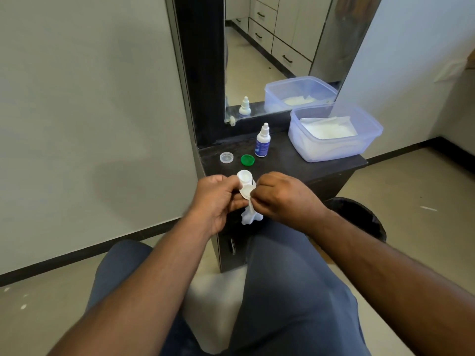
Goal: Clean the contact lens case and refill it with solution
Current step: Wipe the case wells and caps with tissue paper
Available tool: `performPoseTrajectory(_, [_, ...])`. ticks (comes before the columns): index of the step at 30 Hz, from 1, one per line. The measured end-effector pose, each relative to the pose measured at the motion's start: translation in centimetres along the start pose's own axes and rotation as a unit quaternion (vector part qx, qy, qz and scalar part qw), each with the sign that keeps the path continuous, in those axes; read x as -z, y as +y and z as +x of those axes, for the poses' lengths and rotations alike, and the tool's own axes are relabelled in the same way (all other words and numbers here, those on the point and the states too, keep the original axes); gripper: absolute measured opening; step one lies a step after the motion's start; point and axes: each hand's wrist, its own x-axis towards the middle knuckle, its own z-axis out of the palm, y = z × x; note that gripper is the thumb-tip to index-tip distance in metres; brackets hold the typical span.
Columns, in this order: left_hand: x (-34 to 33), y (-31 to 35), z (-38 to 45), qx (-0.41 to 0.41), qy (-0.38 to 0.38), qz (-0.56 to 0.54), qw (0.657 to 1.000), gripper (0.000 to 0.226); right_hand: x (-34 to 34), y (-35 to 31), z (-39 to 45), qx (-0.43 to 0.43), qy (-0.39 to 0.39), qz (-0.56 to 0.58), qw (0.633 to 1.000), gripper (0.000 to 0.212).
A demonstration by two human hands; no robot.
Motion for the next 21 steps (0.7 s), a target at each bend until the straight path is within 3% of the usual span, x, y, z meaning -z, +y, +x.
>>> performPoseTrajectory(8, [-0.2,-1.6,-2.5,-0.027,0.046,-0.092,0.994,0.007,-0.4,-0.8,-1.0,-0.039,0.012,0.028,0.999,0.022])
performPoseTrajectory(17, [-1.6,-4.1,-4.3,-0.074,0.159,-0.127,0.976,0.040,-0.2,-2.9,-1.2,-0.069,0.089,0.020,0.993,0.017])
performPoseTrajectory(21, [-2.1,-5.5,-4.9,-0.088,0.192,-0.145,0.967,0.034,-0.9,-3.8,-1.5,-0.136,0.111,0.067,0.982,0.025])
